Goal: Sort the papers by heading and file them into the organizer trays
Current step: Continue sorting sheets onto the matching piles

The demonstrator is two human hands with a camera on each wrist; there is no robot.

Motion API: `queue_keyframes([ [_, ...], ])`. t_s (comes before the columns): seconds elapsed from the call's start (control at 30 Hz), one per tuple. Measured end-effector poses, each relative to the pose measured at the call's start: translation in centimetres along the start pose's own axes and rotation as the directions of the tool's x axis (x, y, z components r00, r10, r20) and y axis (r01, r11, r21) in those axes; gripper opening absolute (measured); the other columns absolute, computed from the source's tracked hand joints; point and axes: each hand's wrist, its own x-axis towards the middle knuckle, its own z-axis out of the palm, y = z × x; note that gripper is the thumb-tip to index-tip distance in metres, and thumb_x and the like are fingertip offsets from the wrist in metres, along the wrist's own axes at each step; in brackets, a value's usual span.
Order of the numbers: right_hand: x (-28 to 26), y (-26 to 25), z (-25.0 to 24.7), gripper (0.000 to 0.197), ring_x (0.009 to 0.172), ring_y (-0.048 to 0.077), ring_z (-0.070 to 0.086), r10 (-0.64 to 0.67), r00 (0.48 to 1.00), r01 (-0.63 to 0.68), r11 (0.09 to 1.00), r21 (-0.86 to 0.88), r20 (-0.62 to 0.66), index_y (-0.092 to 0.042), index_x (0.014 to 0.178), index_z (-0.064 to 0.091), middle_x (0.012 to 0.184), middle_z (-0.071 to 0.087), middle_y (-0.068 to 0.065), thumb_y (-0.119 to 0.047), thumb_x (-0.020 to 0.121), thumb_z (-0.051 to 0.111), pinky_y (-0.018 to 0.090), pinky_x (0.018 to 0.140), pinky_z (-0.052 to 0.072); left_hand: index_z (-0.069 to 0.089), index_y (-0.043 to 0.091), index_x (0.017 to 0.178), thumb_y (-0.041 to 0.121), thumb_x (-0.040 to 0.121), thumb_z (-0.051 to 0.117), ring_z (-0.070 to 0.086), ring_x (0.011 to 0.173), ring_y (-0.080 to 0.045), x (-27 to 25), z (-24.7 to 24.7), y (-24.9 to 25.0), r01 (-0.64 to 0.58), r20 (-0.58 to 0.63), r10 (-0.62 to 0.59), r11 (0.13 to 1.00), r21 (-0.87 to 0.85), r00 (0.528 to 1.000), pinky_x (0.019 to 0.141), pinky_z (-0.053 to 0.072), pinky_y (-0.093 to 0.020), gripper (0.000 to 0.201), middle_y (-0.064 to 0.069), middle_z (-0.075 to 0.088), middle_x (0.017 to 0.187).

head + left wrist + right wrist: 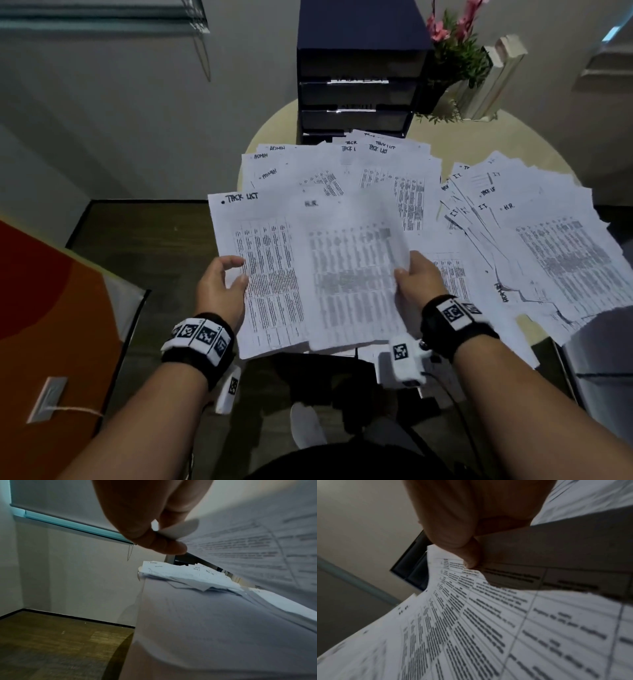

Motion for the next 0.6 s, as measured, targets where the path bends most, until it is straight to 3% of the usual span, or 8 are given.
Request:
queue_keyframes([
  [0.07,0.9,2.5,-1.7,0.018,0.089,0.029,0.06,0.054,0.997,-0.059,0.992,-0.111,-0.053,-0.004,0.111,0.059,0.102,0.064,0.018,-0.009,0.096,0.05,0.031,0.073,0.045,0.059,0.022,0.108,0.006,0.092,0.064,0.049,0.13,-0.02,-0.3,0.1,-0.3,0.014,-0.002,-0.014,1.0,0.007,1.0,0.097,0.038,-0.028,0.023,-0.005,0.059,0.128],
  [0.17,1.4,5.8,-4.0,0.018,0.094,0.033,0.059,0.13,0.985,-0.151,0.969,-0.194,-0.115,-0.003,0.111,0.059,0.101,0.061,0.02,-0.009,0.096,0.051,0.031,0.077,0.04,0.053,0.024,0.12,0.005,0.089,0.069,0.049,0.13,-0.019,-0.7,0.2,-0.2,0.073,-0.015,-0.074,0.997,-0.033,0.997,0.097,0.042,-0.028,0.04,-0.008,0.058,0.13],
  [0.23,1.3,6.8,-4.9,0.018,0.103,0.039,0.058,0.187,0.968,-0.224,0.943,-0.246,-0.166,-0.004,0.112,0.056,0.106,0.059,0.023,-0.007,0.094,0.053,0.035,0.08,0.041,0.042,0.027,0.136,0.003,0.087,0.071,0.063,0.11,-0.017,-0.7,0.3,-0.5,0.096,0.003,-0.096,0.993,-0.063,0.995,0.087,0.05,-0.029,0.062,-0.002,0.067,0.11],
  [0.3,1.2,6.5,-4.8,0.044,0.122,0.042,0.048,0.193,0.941,-0.285,0.895,-0.343,-0.278,-0.01,0.134,0.048,0.13,0.05,0.023,-0.007,0.091,0.057,0.048,0.095,0.041,0.027,0.034,0.148,0.004,0.086,0.072,0.067,0.093,-0.012,-0.7,0.4,-1.0,0.106,0.042,-0.104,0.993,-0.047,0.994,0.083,0.053,-0.034,0.083,0.002,0.069,0.097],
  [0.37,0.8,5.3,-3.5,0.065,0.132,0.04,0.037,0.067,0.955,-0.19,0.886,-0.423,-0.289,-0.019,0.148,0.036,0.146,0.035,0.017,-0.011,0.088,0.062,0.054,0.106,0.034,0.03,0.03,0.149,0.004,0.086,0.071,0.067,0.092,-0.01,-0.8,0.8,-1.4,0.119,0.088,-0.115,0.992,-0.038,0.989,0.087,0.053,-0.038,0.079,0.002,0.07,0.101],
  [0.47,-0.2,2.7,0.0,0.058,0.129,0.027,0.046,-0.084,0.996,0.087,0.987,-0.132,0.026,-0.016,0.145,0.04,0.136,0.044,0.007,-0.025,0.092,0.063,0.045,0.11,0.037,0.049,0.021,0.134,0.004,0.089,0.067,0.067,0.097,-0.012,-1.0,1.3,-1.9,0.144,0.132,-0.134,0.987,-0.065,0.982,0.095,0.053,-0.046,0.051,0.005,0.069,0.107],
  [0.53,-1.5,0.6,2.2,0.049,0.105,0.015,0.058,-0.041,0.96,0.029,0.998,0.047,0.278,-0.016,0.14,0.044,0.112,0.058,-0.002,-0.031,0.096,0.06,0.031,0.096,0.045,0.052,0.023,0.127,0.006,0.091,0.066,0.067,0.101,-0.016,-1.1,1.4,-2.1,0.158,0.135,-0.143,0.982,-0.106,0.981,0.096,0.053,-0.049,0.043,0.003,0.07,0.111],
  [0.6,-2.1,-0.8,4.1,0.037,0.083,0.015,0.062,0.023,0.909,-0.107,0.978,0.18,0.417,-0.014,0.13,0.048,0.101,0.064,0.003,-0.026,0.097,0.059,0.025,0.072,0.051,0.051,0.024,0.129,0.007,0.093,0.064,0.066,0.107,-0.017,-1.0,1.3,-2.3,0.163,0.128,-0.144,0.975,-0.154,0.981,0.096,0.053,-0.048,0.042,0.002,0.069,0.117],
])
